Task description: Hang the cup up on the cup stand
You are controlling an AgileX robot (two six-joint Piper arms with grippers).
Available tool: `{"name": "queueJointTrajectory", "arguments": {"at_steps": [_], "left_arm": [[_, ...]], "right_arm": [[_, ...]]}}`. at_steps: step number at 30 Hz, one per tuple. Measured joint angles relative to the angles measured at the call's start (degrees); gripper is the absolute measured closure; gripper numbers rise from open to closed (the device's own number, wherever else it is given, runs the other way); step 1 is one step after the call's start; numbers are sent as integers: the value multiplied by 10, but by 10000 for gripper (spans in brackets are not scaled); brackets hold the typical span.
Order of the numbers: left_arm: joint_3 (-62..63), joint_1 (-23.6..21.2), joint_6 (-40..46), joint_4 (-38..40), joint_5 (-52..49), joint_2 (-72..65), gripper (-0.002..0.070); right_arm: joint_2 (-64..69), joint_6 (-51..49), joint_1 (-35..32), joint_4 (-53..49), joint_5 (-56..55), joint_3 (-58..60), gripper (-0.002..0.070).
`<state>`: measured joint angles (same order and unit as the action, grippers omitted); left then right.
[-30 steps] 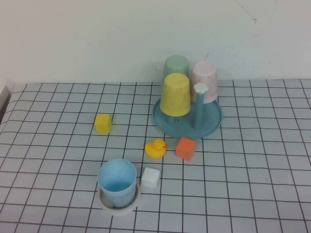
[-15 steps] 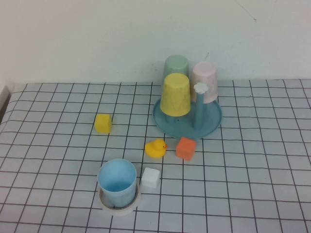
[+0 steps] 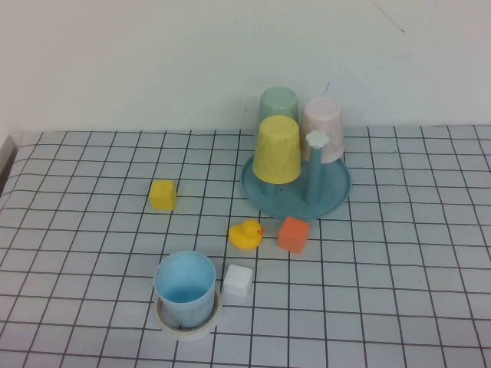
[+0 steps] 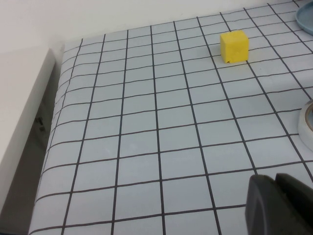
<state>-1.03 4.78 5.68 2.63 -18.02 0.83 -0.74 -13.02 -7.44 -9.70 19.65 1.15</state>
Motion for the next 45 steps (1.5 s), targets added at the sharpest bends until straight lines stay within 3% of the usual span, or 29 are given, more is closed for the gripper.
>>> {"name": "queueJointTrajectory", "arguments": {"at_steps": [6,9,13,15,19,30,35,41,45], "left_arm": [[0,0,0,0,0,0,676],[0,0,-10,37,6,0,676],[-1,0,-89,250,21,0,676],[-1,0,-137,418,31,0,676],[-1,0,-143,488,48,0,676],[-1,0,-113,473,214,0,676],[94,0,19,377,87,-51,676],[261,0,89,237,-116,-239,676],[400,0,160,191,-237,-376,676]], "right_arm": [[0,-24,0,19,0,0,678],[0,-28,0,66,0,-1,678],[0,-29,0,205,1,-1,678],[0,-30,0,377,5,3,678],[0,-29,0,552,6,4,678],[0,48,0,598,-13,4,678],[0,76,0,605,-16,4,678],[0,112,0,607,-16,4,678],[0,115,0,607,-16,4,678]]}}
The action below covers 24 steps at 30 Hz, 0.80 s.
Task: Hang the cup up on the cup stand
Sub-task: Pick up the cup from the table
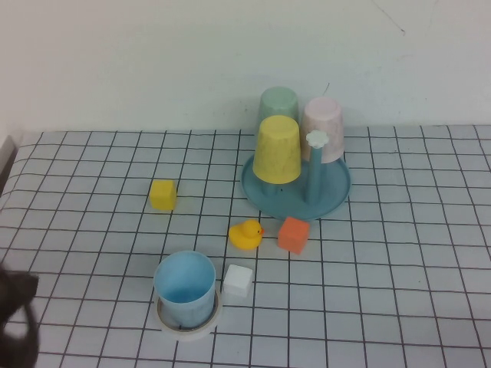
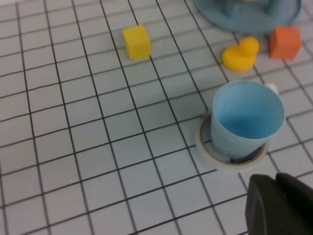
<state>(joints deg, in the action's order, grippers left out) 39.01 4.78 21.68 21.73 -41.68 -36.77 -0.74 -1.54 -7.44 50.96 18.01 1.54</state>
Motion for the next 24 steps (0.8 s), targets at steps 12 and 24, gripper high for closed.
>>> {"name": "queueJointTrajectory", "arguments": {"at_steps": [12,24], "left_arm": [[328,0,32,-39,-199,-361,676],[388,115,-7,-128,-247,-505,676]], "right_arm": [[0,11,0,0,51,0,678],[0,58,0,0,51,0,678]]}}
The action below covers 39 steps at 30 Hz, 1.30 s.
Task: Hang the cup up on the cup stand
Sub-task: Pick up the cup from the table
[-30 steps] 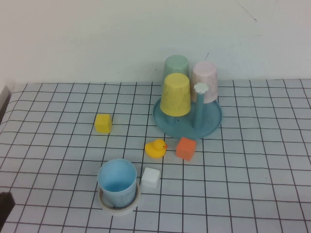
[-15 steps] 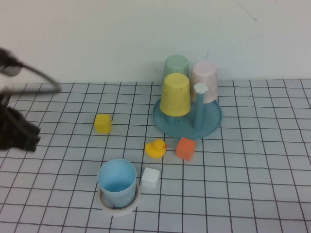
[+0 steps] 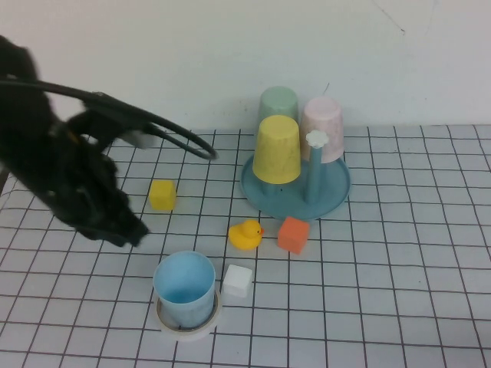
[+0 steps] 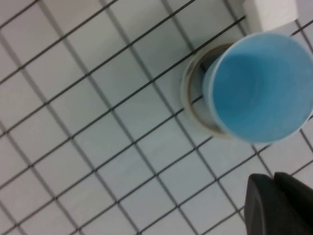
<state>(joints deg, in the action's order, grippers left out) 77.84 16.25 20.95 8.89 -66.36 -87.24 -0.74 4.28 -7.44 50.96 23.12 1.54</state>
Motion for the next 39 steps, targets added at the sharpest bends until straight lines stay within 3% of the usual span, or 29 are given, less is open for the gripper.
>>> {"name": "queueJointTrajectory", "arguments": {"at_steps": [3,5,11,14,25,27,30,32,34,39], "left_arm": [[0,35,-13,-8,17,-18,650],[1,42,-16,-2,26,-32,587],[2,44,-49,29,74,-100,162],[5,44,-69,29,95,-127,129],[5,44,-90,4,102,-206,256],[5,44,-90,-3,102,-212,328],[5,44,-91,-15,103,-216,521],[5,44,-91,-18,103,-215,603],[5,44,-70,-19,105,-203,654],[5,44,-56,-27,116,-149,670]], "right_arm": [[0,4,0,0,0,0,678],[0,7,0,0,0,0,678],[0,21,0,0,0,0,678],[0,23,0,0,0,0,678],[0,28,0,0,0,0,678],[0,29,0,0,0,0,678],[0,29,0,0,0,0,678],[0,30,0,0,0,0,678],[0,31,0,0,0,0,678],[0,31,0,0,0,0,678]]}}
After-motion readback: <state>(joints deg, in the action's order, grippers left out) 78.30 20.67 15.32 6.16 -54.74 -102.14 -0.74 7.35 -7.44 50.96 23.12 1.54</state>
